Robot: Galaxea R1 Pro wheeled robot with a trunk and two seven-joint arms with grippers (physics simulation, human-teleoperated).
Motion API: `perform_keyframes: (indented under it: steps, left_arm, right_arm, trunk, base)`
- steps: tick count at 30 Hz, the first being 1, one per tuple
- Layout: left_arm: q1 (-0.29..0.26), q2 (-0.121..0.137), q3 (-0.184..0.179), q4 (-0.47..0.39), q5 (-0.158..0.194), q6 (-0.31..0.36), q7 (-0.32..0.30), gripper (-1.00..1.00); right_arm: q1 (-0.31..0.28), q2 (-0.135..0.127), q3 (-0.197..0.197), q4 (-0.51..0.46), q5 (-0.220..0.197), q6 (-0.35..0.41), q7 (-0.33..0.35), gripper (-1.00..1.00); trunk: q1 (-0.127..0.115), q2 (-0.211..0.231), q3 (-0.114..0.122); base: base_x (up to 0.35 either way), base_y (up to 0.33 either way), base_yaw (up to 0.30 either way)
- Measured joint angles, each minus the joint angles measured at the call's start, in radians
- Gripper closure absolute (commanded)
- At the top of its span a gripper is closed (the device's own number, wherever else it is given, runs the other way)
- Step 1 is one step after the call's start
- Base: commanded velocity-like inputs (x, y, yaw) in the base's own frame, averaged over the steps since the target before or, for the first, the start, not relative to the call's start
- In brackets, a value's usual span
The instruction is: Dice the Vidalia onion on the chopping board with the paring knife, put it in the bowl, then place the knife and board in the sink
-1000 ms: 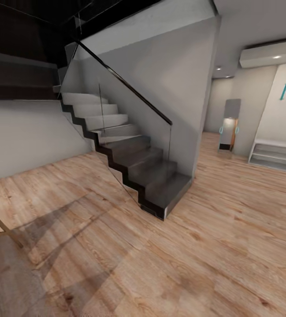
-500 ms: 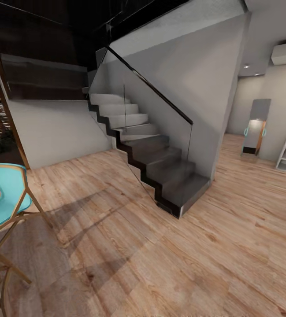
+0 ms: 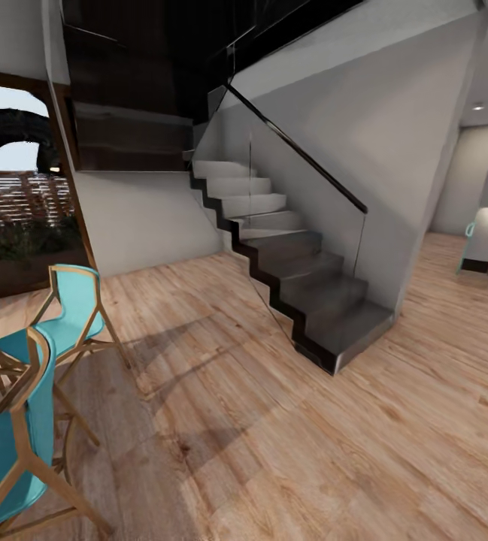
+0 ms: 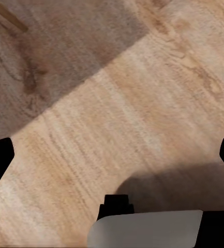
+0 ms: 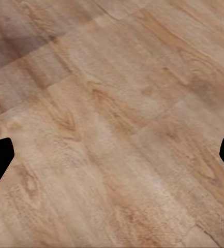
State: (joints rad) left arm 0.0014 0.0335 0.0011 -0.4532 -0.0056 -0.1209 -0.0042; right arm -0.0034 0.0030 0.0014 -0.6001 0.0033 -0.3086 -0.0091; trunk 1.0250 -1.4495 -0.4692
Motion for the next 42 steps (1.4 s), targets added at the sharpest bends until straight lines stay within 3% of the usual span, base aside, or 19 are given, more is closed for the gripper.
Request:
perform_keyframes:
  steps: [14,25,42]
  left_arm:
    - [0.000,0.000,0.000,0.000,0.001,0.000,0.000,-1.00]
    - [0.000,-0.001,0.000,0.000,0.001,0.000,0.000,-1.00]
    - [0.000,-0.001,0.000,0.000,0.002,0.000,0.000,-1.00]
  right_arm:
    - [0.000,0.000,0.000,0.000,0.000,0.000,0.000,-1.00]
    - [0.000,0.000,0.000,0.000,0.000,0.000,-0.001,-1.00]
    - [0.000,0.000,0.001,0.001,0.001,-0.001,-0.001,-1.00]
  trunk:
    - [0.000,0.000,0.000]
    - [0.001,0.000,0.000]
    - [0.000,0.000,0.000]
  base:
    - [-0.043,0.000,0.278]
    - [-0.299,0.033,0.278]
    - [-0.295,0.166,0.278]
